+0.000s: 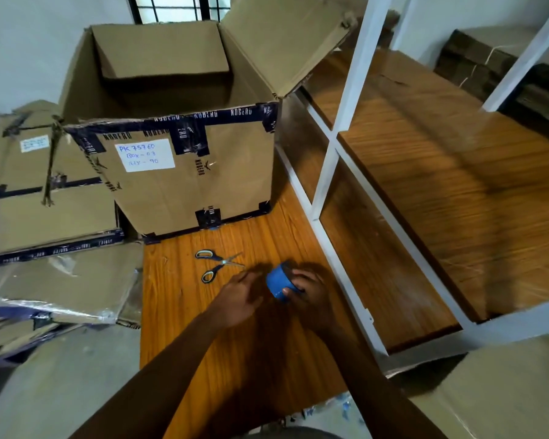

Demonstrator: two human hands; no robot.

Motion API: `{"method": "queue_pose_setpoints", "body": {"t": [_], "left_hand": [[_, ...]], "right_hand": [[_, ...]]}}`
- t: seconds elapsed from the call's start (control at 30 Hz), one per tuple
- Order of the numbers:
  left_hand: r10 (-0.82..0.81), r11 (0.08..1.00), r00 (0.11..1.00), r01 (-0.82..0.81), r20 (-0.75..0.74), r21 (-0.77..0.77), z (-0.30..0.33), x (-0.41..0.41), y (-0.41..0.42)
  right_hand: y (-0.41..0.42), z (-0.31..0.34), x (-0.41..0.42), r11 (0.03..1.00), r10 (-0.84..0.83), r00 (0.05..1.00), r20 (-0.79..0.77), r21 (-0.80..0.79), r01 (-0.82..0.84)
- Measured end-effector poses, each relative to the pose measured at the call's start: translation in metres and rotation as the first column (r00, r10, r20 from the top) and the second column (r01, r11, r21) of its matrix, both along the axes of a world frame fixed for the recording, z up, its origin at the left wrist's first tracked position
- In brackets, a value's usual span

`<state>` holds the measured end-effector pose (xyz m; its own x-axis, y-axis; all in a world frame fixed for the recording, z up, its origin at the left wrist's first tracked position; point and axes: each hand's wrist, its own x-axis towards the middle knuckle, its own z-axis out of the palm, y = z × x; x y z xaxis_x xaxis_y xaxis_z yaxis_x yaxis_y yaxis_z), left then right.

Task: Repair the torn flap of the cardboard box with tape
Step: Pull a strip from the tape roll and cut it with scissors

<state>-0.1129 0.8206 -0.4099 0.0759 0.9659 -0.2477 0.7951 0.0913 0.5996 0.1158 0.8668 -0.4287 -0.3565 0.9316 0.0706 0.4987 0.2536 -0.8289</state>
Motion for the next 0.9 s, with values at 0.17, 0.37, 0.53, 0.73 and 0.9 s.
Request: {"method": "queue_pose_setpoints", "body": {"t": [0.17,0.37,0.53,0.73,0.9], "left_hand": [[0.038,0.999,0.995,-0.037,0.096,-0.015,0.006,0.004,0.009],[0.034,0.999,0.993,-0.036,0.117,0.018,0.011,0.000,0.009],[0.017,0.990,0.995,-0.031,0.103,0.138,0.015,0.000,0.006],[-0.020,0.969,0.999,0.008,0.044,0.247,0.020,-0.001,0.001],[-0.042,0.944,0.997,0.058,-0.057,0.325,0.018,-0.003,-0.007]], "right_hand": [[-0.008,0.008,-0.007,0.980,0.010,0.972,-0.233,-0.189,-0.055],[-0.019,0.018,-0.015,0.932,-0.005,0.929,-0.370,-0.339,-0.130],[-0.025,0.028,-0.019,0.919,-0.029,0.912,-0.410,-0.369,-0.137],[-0.025,0.031,-0.025,0.914,-0.064,0.912,-0.405,-0.391,-0.109],[-0.026,0.033,-0.029,0.906,-0.093,0.919,-0.384,-0.415,-0.081]]}}
